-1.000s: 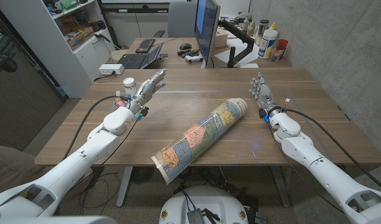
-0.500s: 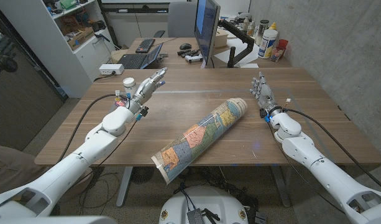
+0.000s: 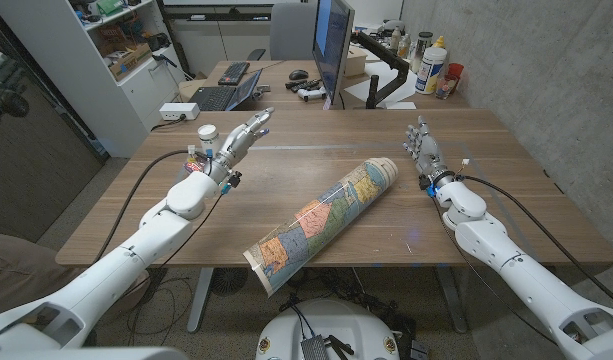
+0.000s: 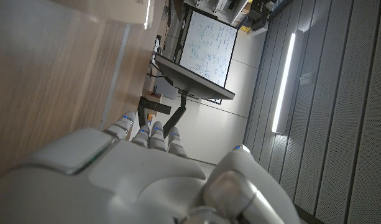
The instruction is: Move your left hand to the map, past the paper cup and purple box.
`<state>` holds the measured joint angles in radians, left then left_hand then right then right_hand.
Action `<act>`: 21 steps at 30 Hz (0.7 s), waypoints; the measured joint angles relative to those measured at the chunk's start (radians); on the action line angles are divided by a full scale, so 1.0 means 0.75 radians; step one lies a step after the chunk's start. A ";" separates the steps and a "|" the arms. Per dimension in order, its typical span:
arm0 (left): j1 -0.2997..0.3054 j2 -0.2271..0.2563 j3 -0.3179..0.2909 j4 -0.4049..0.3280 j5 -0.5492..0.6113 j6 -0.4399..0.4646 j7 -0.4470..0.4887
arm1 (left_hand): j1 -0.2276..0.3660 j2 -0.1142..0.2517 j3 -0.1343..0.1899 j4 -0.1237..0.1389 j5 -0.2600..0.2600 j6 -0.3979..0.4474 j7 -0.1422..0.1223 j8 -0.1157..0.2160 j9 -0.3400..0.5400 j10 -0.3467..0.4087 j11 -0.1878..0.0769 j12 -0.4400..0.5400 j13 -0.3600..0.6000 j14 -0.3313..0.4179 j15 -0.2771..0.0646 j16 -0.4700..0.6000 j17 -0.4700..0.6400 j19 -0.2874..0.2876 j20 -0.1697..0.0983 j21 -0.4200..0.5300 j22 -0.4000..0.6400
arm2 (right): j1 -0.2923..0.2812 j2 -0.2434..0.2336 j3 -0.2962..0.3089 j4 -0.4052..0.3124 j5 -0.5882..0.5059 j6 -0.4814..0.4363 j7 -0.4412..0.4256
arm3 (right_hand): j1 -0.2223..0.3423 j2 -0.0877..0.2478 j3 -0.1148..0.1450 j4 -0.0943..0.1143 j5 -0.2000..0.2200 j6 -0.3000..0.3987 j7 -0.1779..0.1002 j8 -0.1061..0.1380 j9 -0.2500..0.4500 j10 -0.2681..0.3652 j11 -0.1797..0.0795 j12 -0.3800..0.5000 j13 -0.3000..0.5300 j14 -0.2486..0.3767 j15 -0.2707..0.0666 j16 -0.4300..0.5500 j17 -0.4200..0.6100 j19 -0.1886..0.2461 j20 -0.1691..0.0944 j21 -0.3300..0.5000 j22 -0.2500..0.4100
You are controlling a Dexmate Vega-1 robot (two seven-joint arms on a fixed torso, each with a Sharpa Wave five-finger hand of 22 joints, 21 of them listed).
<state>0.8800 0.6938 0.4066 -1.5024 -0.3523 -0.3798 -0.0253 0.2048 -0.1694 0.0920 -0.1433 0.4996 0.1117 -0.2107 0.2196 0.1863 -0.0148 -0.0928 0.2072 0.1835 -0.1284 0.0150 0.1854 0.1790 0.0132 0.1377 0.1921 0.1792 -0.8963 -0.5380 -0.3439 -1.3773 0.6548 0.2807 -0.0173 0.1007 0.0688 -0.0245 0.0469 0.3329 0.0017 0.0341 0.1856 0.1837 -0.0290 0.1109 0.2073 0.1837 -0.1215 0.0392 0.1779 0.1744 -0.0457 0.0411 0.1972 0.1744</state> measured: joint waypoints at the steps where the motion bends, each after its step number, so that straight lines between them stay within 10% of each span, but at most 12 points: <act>1: -0.001 -0.001 0.002 0.002 -0.001 -0.002 -0.003 | 0.004 -0.004 0.000 0.000 0.003 0.001 0.001 0.000 0.000 0.000 0.000 0.000 0.000 0.000 0.000 0.000 0.000 0.000 0.000 0.000 0.000 | -0.001 0.000 0.001 0.000 0.000 0.002 0.000 | 0.000 0.000 0.000 0.000 0.000 0.000 0.000 0.000 0.000 0.000 0.000 0.000 0.000 0.000 0.000 0.000 0.000 0.000 0.000 0.000 0.000; 21: -0.025 -0.009 0.047 0.018 0.017 -0.073 -0.082 | 0.019 -0.005 -0.020 -0.013 0.006 0.006 0.002 -0.005 0.000 -0.023 0.002 -0.010 0.000 -0.006 -0.006 0.000 0.000 -0.005 -0.005 0.000 0.000 | -0.031 -0.008 0.010 -0.031 -0.010 0.021 -0.024 | 0.007 0.007 0.000 0.000 0.000 0.007 0.007 0.000 0.000 0.005 -0.005 0.007 0.000 0.000 0.000 0.000 0.000 0.000 0.000 0.000 0.000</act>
<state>0.8616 0.6867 0.4418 -1.4890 -0.3395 -0.4349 -0.0870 0.2193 -0.1733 0.0768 -0.1529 0.5043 0.1158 -0.2093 0.2157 0.1863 -0.0317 -0.0915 0.1994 0.1835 -0.1327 0.0105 0.1853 0.1789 0.0098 0.1341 0.1923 0.1791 -0.9194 -0.5437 -0.3364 -1.4004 0.6475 0.2966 -0.0353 0.1060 0.0741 -0.0245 0.0470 0.3329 0.0071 0.0395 0.1856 0.1836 -0.0251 0.1071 0.2128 0.1837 -0.1215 0.0392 0.1779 0.1744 -0.0457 0.0411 0.1972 0.1744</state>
